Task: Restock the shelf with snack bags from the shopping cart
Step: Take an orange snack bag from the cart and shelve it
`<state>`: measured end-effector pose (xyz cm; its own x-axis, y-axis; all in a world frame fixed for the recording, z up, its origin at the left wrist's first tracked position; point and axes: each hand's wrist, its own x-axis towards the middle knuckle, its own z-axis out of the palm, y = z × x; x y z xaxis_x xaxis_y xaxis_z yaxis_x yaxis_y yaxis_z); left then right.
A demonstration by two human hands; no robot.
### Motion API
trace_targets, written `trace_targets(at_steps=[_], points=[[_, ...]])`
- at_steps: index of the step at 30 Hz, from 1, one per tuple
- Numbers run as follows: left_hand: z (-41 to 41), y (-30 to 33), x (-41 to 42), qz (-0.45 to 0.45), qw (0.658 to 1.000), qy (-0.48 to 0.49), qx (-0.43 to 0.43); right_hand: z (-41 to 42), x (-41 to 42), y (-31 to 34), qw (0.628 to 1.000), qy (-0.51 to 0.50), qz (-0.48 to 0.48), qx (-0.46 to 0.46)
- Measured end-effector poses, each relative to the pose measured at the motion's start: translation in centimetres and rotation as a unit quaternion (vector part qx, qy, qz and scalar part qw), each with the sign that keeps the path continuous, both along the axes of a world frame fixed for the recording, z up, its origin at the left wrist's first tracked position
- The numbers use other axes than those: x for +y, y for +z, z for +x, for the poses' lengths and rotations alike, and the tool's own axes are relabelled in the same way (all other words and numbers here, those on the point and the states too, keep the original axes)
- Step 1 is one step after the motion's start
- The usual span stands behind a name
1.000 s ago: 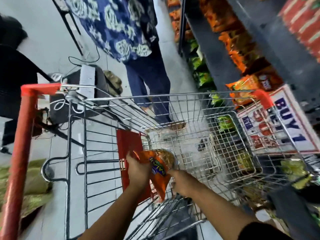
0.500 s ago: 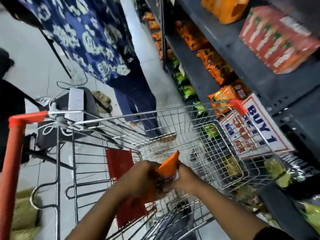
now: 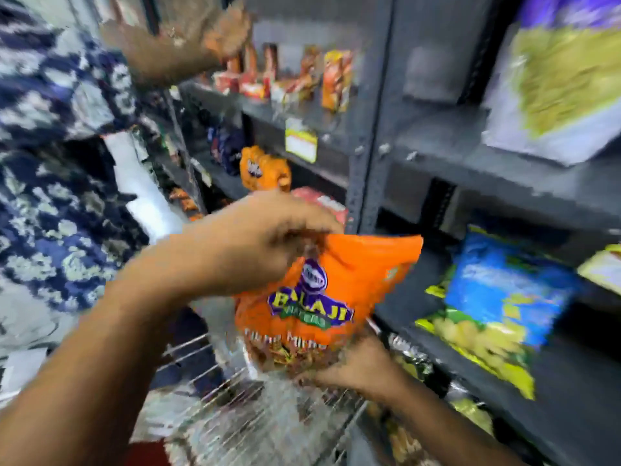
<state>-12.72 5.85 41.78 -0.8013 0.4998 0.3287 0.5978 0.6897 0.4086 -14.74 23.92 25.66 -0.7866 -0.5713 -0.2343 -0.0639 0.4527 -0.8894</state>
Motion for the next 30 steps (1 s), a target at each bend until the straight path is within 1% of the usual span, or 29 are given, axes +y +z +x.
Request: trace_targets(at_steps=[2, 4, 5, 7, 9, 10, 11, 12, 13, 15, 17, 18, 19, 20, 22, 25, 30], points=[[-0.9, 3.8, 2.8, 0.055, 0.998, -0.014, 0.029, 0.1, 2.2, 2.4, 0.993, -0.072, -0.074, 0.063], [-1.7, 7.3, 6.2, 0.098, 0.988, -0.018, 0.12, -0.1, 5.5, 4.6, 0.962, -0.171, -0.164, 0.137], [-1.9, 8.7, 7.8, 0.111, 0.977, -0.014, 0.18, 0.0, 7.2, 5.8, 0.944, -0.204, -0.21, 0.154], [-2.0, 11.2, 11.0, 0.153, 0.943, -0.012, 0.295, 0.5, 10.3, 8.8, 0.917, -0.246, -0.242, 0.198], [-1.8, 12.8, 14.5, 0.227, 0.89, -0.011, 0.396, 1.7, 13.7, 11.9, 0.893, -0.279, -0.257, 0.242], [-1.8, 13.1, 16.4, 0.274, 0.864, -0.002, 0.421, 2.4, 15.5, 13.2, 0.879, -0.295, -0.265, 0.263], [-1.7, 13.1, 18.4, 0.323, 0.848, 0.001, 0.42, 3.1, 17.2, 14.6, 0.867, -0.309, -0.274, 0.28], [-1.6, 12.6, 20.0, 0.373, 0.846, -0.015, 0.381, 3.9, 18.6, 15.9, 0.86, -0.317, -0.279, 0.286], [-1.2, 12.3, 22.1, 0.424, 0.846, -0.056, 0.317, 4.8, 20.3, 17.2, 0.852, -0.326, -0.282, 0.299], [0.0, 11.1, 26.2, 0.499, 0.842, -0.136, 0.155, 6.6, 23.7, 19.5, 0.83, -0.353, -0.271, 0.335], [0.6, 9.1, 29.8, 0.529, 0.834, -0.156, 0.025, 8.2, 26.9, 21.2, 0.812, -0.378, -0.241, 0.374], [0.7, 8.1, 31.5, 0.542, 0.823, -0.166, -0.035, 8.8, 28.6, 21.6, 0.801, -0.396, -0.225, 0.389], [0.8, 7.5, 33.6, 0.539, 0.817, -0.188, -0.082, 9.6, 30.6, 22.0, 0.789, -0.414, -0.209, 0.403], [0.7, 6.7, 35.1, 0.529, 0.816, -0.201, -0.115, 10.0, 32.1, 22.1, 0.783, -0.426, -0.201, 0.407], [0.4, 5.5, 38.0, 0.503, 0.826, -0.199, -0.159, 10.5, 34.9, 21.9, 0.78, -0.446, -0.192, 0.395], [0.2, 5.2, 42.5, 0.478, 0.836, -0.185, -0.195, 11.0, 39.2, 21.5, 0.784, -0.471, -0.188, 0.359], [-1.0, 5.2, 49.1, 0.453, 0.852, -0.167, -0.202, 10.5, 44.3, 21.5, 0.772, -0.511, -0.181, 0.333]])
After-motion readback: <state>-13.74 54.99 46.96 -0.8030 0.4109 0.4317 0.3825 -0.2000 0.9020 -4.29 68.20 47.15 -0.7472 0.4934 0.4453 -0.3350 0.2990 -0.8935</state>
